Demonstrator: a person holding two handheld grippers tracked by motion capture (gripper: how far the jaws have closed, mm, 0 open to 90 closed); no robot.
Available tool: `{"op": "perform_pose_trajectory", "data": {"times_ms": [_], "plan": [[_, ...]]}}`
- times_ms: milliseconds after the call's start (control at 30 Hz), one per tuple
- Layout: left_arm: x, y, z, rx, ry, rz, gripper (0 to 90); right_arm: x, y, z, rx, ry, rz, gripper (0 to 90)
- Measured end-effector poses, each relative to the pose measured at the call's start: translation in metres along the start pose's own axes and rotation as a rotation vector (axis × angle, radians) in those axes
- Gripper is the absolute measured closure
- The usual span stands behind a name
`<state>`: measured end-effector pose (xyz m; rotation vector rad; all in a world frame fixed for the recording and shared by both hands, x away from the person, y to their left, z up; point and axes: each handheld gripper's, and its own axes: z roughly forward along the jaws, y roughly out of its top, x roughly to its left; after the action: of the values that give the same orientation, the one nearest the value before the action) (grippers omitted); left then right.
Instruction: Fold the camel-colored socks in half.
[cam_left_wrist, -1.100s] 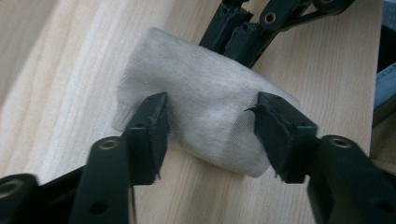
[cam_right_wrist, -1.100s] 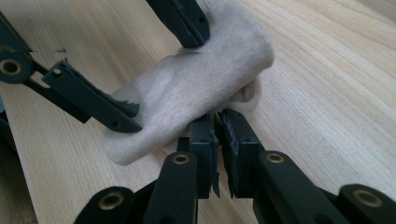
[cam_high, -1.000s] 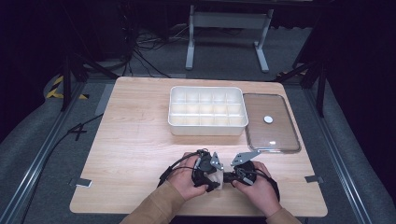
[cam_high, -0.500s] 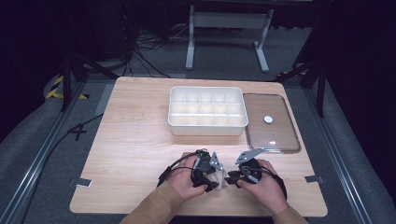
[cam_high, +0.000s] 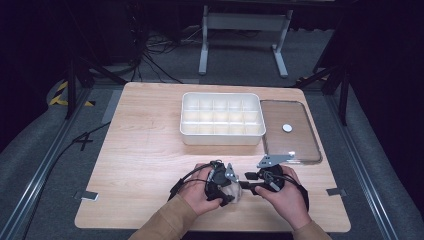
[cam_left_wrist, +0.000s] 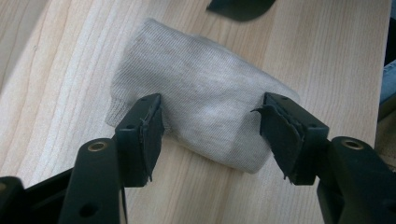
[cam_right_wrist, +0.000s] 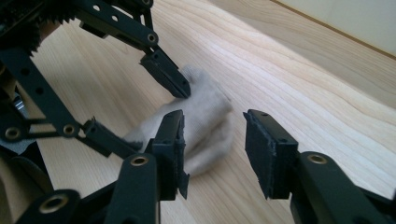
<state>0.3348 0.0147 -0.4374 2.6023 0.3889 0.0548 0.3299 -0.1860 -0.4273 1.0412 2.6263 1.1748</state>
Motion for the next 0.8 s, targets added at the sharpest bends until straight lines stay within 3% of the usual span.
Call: {"op": "perform_pose_trajectory", "data": {"times_ms": [233,533,800], "plan": [[-0.001,0.000,0.001,-0.002,0.016,0.003,36.0,0.006,0.002,0.016,0.016,-0.009,-0.011,53.0],[0.000,-0.003,0.002,-0.005,0.027,-0.003,32.0,0.001,-0.001,0.030,0.038,-0.010,0.021,48.9],[0.000,-0.003,0.002,0.000,0.029,-0.001,32.1,-0.005,-0.006,0.041,0.063,0.024,0.051,46.2]]}}
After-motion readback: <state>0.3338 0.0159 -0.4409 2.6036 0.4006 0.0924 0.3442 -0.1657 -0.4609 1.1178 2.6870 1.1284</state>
